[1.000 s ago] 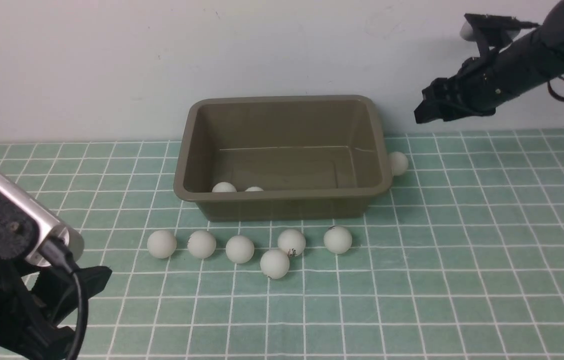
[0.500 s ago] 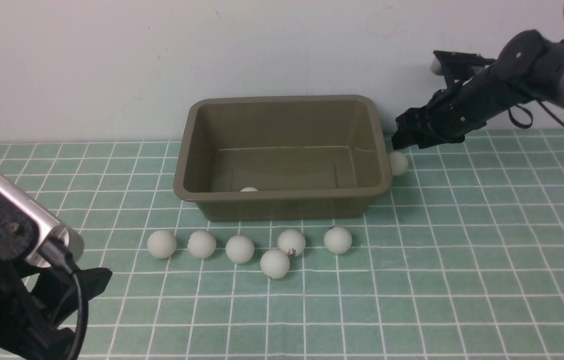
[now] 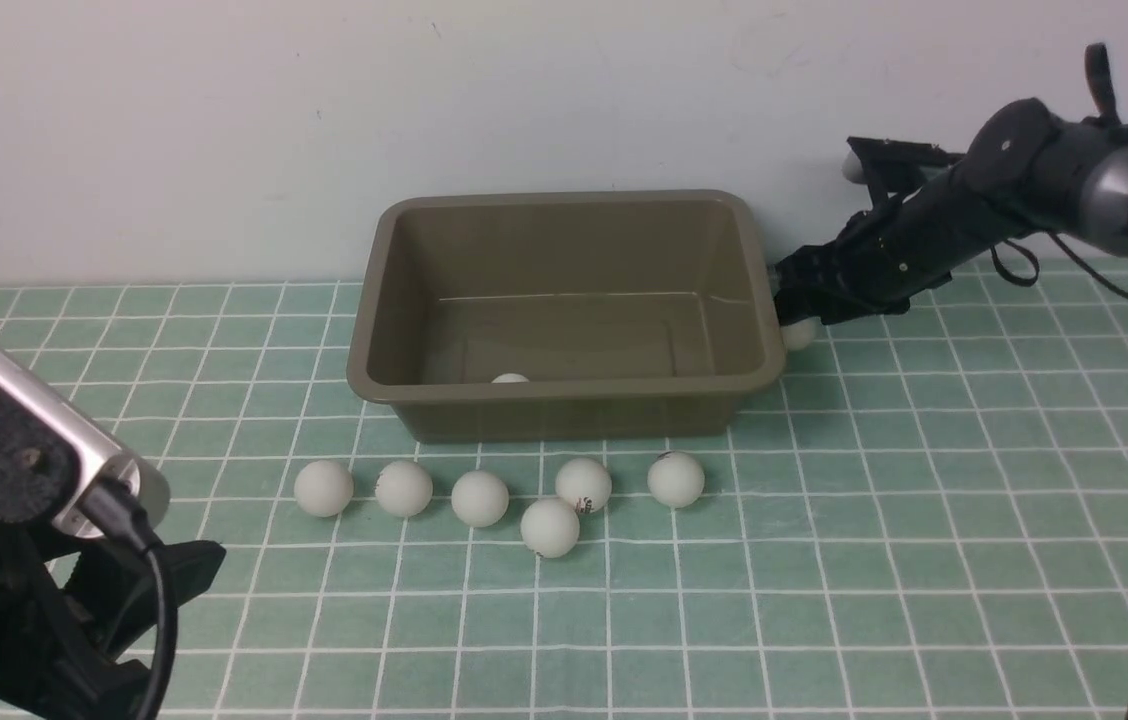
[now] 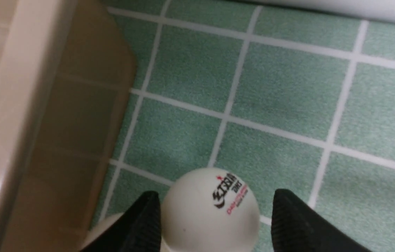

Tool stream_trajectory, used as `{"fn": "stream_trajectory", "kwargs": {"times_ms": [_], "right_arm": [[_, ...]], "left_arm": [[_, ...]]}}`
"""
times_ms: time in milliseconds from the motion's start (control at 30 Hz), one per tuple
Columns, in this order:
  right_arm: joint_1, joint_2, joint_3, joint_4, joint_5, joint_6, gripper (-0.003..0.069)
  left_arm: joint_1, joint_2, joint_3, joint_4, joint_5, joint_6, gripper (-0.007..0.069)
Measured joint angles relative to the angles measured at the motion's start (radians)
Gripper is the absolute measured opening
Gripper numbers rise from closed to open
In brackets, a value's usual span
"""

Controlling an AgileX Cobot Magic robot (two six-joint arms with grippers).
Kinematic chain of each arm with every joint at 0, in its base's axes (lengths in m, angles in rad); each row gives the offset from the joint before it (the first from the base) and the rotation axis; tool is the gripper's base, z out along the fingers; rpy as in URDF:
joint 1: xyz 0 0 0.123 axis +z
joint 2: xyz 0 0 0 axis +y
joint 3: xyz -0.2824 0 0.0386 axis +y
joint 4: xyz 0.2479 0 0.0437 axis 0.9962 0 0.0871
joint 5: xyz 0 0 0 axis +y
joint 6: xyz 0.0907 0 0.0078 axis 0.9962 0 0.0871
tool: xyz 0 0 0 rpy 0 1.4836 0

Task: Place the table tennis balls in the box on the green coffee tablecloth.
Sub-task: 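Reach for and grasp a ping pong ball on the table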

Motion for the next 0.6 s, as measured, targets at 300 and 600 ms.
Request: {"fn": "stream_trajectory", "kwargs": {"times_ms": [300,600], "right_arm": [[0.002,0.03,0.0,0.02,-0.013,0.0,0.038],[0.002,0.014,-0.05,-0.084,-0.008,0.001,0.0365]], "left_arm": [[0.0,0.0,0.0,0.0,0.0,0.0,0.0363],[0.0,0.0,0.0,0.0,0.0,0.0,0.0363]]}}
